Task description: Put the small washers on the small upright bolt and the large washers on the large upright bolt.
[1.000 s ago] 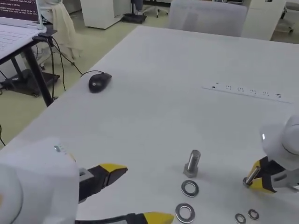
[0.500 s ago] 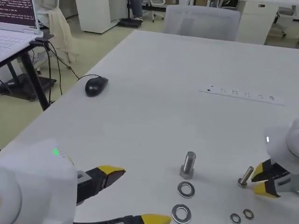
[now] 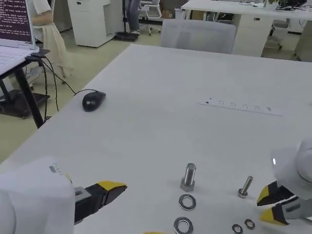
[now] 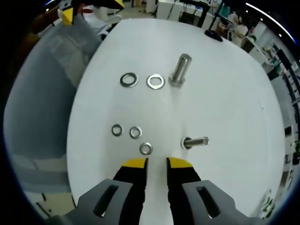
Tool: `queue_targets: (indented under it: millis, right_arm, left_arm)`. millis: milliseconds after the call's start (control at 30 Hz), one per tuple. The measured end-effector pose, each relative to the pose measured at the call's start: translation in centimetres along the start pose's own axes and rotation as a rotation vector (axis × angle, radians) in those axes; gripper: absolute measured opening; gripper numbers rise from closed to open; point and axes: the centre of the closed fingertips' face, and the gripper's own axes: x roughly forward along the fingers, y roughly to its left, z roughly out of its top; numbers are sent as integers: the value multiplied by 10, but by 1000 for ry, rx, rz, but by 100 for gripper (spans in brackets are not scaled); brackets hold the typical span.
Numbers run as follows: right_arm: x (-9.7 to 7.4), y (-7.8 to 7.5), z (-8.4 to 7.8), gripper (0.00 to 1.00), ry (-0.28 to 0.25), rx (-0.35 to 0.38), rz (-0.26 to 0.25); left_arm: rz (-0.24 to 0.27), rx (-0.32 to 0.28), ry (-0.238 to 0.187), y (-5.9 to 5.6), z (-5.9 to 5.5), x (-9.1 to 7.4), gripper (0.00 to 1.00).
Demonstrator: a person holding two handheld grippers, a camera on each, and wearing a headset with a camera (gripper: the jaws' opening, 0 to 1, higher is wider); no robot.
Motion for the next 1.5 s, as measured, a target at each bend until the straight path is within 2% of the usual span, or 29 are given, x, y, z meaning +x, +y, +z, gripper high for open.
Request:
queue_targets:
  millis: [267, 433, 800, 1000, 1500]
  right_arm:
    - [3, 13, 4, 17, 3, -4, 11]
    - [4, 16, 7, 17, 0, -6, 15]
    - [9, 19, 6, 20, 10, -7, 35]
    - [15, 14, 6, 20, 11, -10, 35]
    - [21, 16, 8, 20, 6, -7, 86]
  left_arm:
    - [-8, 11, -14, -4, 2, -5, 61]
    - [-7, 14, -8, -5, 0, -7, 61]
    - [-15, 20, -6, -5, 2, -5, 61]
    - [-20, 21, -7, -5, 5, -2, 61]
    - [-13, 7, -5, 0, 4, 0, 61]
